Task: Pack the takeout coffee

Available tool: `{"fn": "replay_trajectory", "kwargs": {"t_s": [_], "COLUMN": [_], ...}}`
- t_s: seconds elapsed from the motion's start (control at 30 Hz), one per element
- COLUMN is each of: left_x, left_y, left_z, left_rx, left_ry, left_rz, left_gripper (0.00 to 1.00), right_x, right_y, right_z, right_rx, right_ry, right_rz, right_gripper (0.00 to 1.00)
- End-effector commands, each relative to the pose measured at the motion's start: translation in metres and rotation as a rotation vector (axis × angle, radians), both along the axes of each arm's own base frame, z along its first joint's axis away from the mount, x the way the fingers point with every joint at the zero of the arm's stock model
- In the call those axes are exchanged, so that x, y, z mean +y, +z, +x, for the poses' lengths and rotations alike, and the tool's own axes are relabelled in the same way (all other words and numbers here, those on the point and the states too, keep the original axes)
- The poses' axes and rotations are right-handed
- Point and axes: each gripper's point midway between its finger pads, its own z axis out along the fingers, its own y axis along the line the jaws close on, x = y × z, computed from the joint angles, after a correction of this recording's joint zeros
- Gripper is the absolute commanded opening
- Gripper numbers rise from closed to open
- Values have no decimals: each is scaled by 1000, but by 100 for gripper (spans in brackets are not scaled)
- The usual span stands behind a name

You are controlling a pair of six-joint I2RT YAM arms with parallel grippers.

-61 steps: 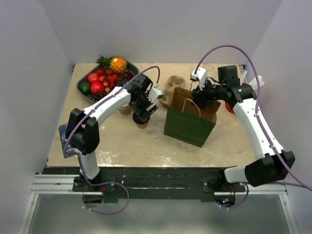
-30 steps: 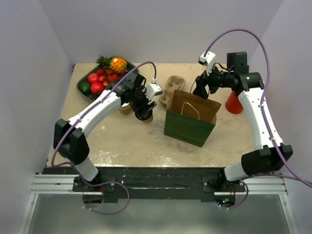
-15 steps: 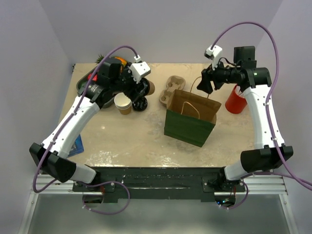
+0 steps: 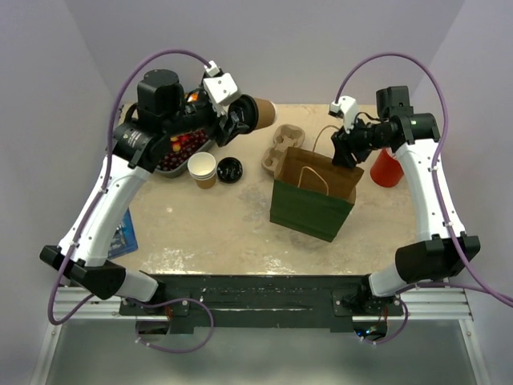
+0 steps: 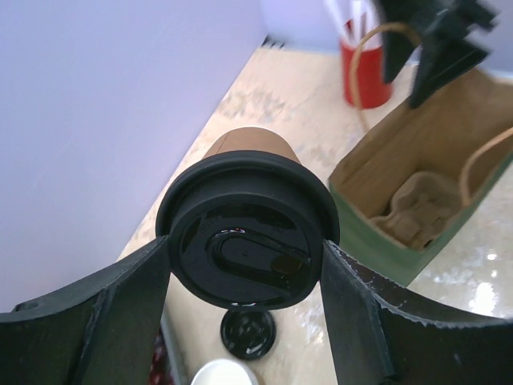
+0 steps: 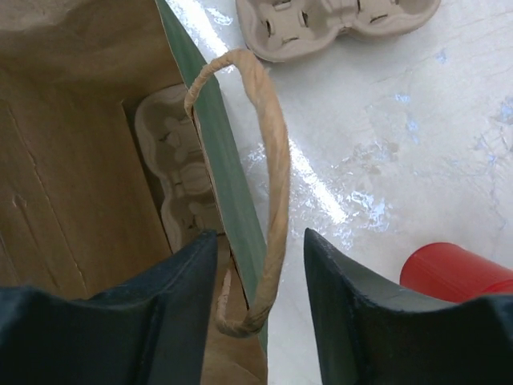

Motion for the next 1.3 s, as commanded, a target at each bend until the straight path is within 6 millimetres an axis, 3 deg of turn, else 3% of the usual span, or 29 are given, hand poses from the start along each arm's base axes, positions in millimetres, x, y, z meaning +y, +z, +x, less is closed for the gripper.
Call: {"fn": "replay_trajectory", "kwargs": {"t_s": [0.0,0.1,0.13,0.2,0.33,0.53,0.87,1.03,1.27], "left_x": [-30,-45,-54,-65,-95,-118,-138,-151,-163], "left_y": [33,33,29,31,28,23,-9,-26,-61], "left_z": [-22,-26,-27,-32,-49,-67,-62,-53,-61], "left_rx": [-4,26,40,35,48,71,156,217,277], "left_ry": [-194,-253,-278,-320,-408,-481,-461,-413,-377], "left_rz": [-132,-158,-155,-156,-160,-168,-116,-87,-11], "left_gripper": [0,0,0,0,0,0,0,0,0], "right_x": [-3,1,3,4,5,3,21,21,19], "right_y": [4,9,13,17,37,66,72,62,60], "right_z": [4,1,0,-2,-1,-4,-33,-45,-53], "right_rx": [-38,-30,-31,-29,-69,-157,-177,-185,-198], "right_ry": [26,57,65,67,20,-78,-77,-88,-121], "right_rz": [-24,-10,-1,7,36,83,122,117,139], "right_gripper": [47,20,7,0,0,0,0,0,0]}}
